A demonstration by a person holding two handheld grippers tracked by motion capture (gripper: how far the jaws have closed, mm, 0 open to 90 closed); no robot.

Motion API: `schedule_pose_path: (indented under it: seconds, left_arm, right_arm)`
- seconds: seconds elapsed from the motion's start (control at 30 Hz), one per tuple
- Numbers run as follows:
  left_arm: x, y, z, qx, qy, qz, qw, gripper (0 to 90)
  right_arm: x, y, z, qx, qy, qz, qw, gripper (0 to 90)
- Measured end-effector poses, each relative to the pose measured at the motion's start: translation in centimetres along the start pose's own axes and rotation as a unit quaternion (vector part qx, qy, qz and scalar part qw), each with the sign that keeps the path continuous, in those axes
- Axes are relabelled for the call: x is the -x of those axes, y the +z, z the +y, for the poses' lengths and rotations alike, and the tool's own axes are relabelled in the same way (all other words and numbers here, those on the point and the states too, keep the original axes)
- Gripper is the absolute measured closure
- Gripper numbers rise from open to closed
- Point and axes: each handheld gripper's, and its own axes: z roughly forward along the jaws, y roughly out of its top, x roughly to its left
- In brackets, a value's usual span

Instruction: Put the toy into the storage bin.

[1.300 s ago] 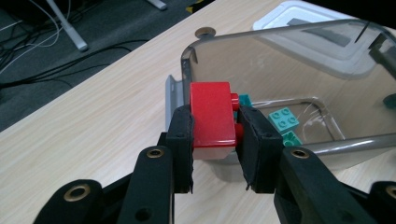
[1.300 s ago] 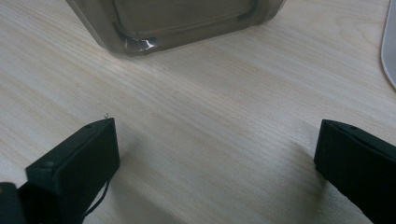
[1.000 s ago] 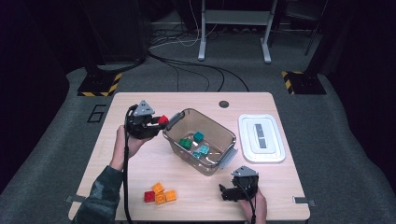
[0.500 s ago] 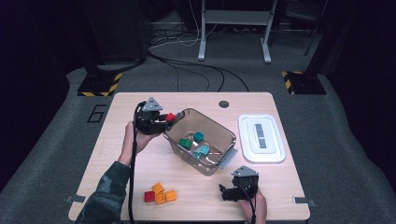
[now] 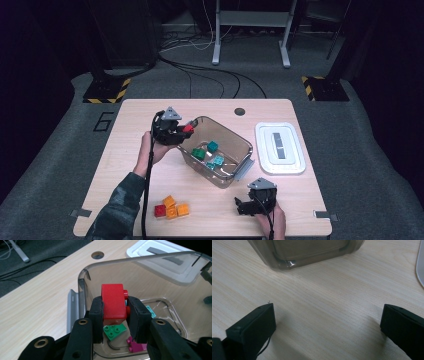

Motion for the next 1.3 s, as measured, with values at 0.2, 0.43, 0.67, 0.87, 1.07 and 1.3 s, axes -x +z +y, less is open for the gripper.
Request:
schedule_pose_path:
  seconds: [0.2, 0.43, 0.67, 0.87, 1.07, 1.3]
  left_arm:
    - [0.2, 0.9, -0.1, -0.03, -0.008, -0.008, 0.9995, 56.0]
    - [0.4, -0.3, -1.0, -0.028, -0.02, 0.01, 0.9994, 25.7]
    - [0.5, -2.6, -2.2, -0.002, -0.032, 0.035, 0.9989, 7.8]
    - [1.0, -3.8, -3.7, 0.007, -0.034, 0.045, 0.9984, 3.7]
    - [1.3, -4.9, -5.7, 0.003, -0.038, 0.049, 0.9981, 1.2]
    - [1.5, -5.3, -8.8, -0.005, -0.049, 0.055, 0.9973, 0.0]
  right_arm:
    - [0.0, 0.0, 0.0, 0.0, 0.0, 0.0, 1.0, 0.0]
    - [0.0, 0.0, 0.0, 0.0, 0.0, 0.0, 1.0, 0.0]
    - [0.0, 0.0, 0.0, 0.0, 0.0, 0.0, 1.0, 0.0]
    - [0.0, 0.0, 0.0, 0.001, 0.002, 0.0, 1.0, 0.0]
    - [0.0, 0.0, 0.0, 0.001, 0.003, 0.0, 1.0, 0.0]
    - [0.0, 0.0, 0.0, 0.001, 0.003, 0.0, 1.0, 0.0]
